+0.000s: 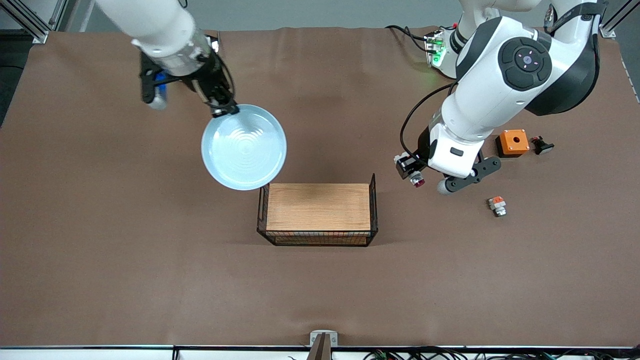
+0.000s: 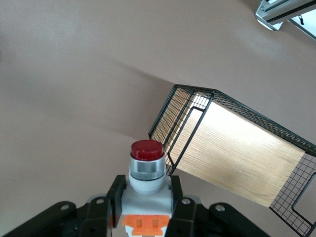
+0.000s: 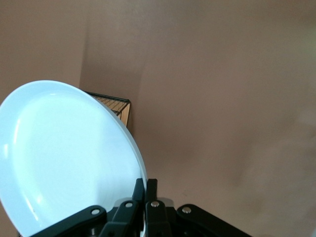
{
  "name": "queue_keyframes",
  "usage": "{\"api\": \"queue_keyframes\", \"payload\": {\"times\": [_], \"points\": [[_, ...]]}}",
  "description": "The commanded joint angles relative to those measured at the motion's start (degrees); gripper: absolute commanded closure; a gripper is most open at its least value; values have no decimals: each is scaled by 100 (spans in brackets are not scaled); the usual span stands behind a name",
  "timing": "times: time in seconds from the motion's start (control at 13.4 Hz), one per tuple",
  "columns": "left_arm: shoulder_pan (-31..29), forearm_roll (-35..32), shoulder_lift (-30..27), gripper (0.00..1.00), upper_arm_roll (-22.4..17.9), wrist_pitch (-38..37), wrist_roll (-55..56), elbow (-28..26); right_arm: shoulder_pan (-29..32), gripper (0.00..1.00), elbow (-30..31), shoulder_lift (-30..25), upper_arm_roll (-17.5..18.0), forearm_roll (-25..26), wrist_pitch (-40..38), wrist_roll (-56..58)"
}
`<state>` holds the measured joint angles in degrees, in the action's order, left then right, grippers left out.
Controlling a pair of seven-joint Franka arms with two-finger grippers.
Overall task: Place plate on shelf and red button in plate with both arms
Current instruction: 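Lift the blue plate with the right gripper and carry it over the basket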
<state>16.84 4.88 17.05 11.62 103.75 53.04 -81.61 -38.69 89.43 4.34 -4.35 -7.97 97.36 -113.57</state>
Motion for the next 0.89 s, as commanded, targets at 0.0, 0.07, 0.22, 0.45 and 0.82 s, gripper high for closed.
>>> {"api": "queue_keyframes", "payload": {"times": [0.0, 0.07, 0.22, 0.45, 0.82], "points": [[21, -39, 0, 80, -10, -65, 102, -4, -516, 100, -181, 487, -83, 331, 457, -1067], [21, -39, 8, 80, -10, -65, 102, -4, -630, 100, -181, 601, -83, 418, 607, -1341], [30, -39, 9, 80, -1, -65, 102, -4, -859, 100, -277, 917, -83, 611, 775, -1859], [30, -13, 26, 80, -10, -56, 110, -4, -1009, 100, -820, 1559, -83, 797, 784, -2432], [-49, 451, 35, 80, -37, -48, 1072, -4, -1141, 100, -989, 2069, -92, 911, 1214, -2837]]}}
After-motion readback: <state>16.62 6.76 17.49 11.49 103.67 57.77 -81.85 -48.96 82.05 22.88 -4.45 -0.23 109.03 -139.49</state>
